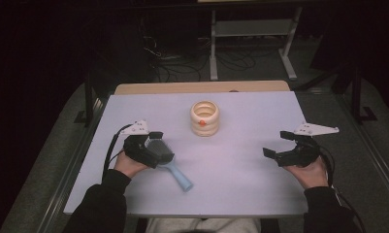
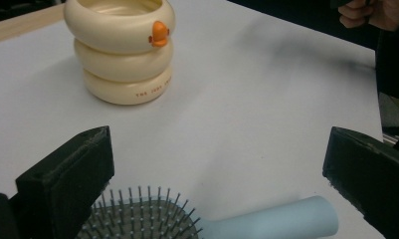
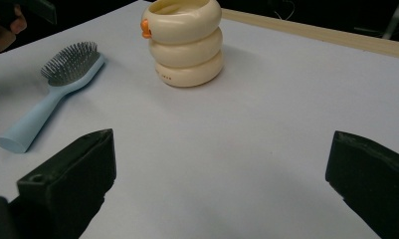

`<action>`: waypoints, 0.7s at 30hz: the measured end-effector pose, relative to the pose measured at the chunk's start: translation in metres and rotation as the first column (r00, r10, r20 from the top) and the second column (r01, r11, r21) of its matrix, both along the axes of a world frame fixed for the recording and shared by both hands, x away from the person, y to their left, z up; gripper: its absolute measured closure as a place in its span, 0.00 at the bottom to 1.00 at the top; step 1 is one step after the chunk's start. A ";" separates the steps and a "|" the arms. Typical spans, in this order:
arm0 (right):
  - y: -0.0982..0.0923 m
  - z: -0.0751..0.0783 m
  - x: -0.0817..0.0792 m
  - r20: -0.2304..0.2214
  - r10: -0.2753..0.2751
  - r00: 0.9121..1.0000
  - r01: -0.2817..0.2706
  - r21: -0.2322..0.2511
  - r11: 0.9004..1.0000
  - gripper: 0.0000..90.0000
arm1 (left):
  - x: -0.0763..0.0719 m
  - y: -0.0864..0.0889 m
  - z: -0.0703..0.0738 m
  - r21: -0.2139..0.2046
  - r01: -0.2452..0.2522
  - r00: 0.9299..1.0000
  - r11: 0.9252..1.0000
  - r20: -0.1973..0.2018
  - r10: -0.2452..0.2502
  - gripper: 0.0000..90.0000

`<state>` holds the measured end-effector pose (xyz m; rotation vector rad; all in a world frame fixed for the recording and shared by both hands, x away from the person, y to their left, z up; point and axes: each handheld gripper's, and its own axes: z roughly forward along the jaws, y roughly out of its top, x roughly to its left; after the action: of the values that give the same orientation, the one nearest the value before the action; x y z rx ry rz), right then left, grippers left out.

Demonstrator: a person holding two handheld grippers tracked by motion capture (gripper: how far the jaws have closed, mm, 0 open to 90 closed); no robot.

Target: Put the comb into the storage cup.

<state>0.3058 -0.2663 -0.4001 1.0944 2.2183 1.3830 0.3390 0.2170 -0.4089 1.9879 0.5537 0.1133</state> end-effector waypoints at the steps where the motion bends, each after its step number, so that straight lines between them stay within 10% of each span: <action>1: 0.000 0.000 0.000 0.000 0.001 1.000 -0.001 0.000 1.000 0.00 | 0.000 -0.001 0.000 0.001 0.005 1.000 1.000 0.000 -0.005 0.00; 21: 0.004 -0.002 0.000 -0.011 0.023 1.000 -0.023 -0.018 1.000 0.00 | -0.007 -0.028 -0.009 0.041 0.091 0.995 0.995 -0.046 -0.089 0.00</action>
<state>0.3063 -0.2628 -0.4020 1.0759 2.2529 1.3670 0.3316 0.1885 -0.4181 2.0578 0.4927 0.0266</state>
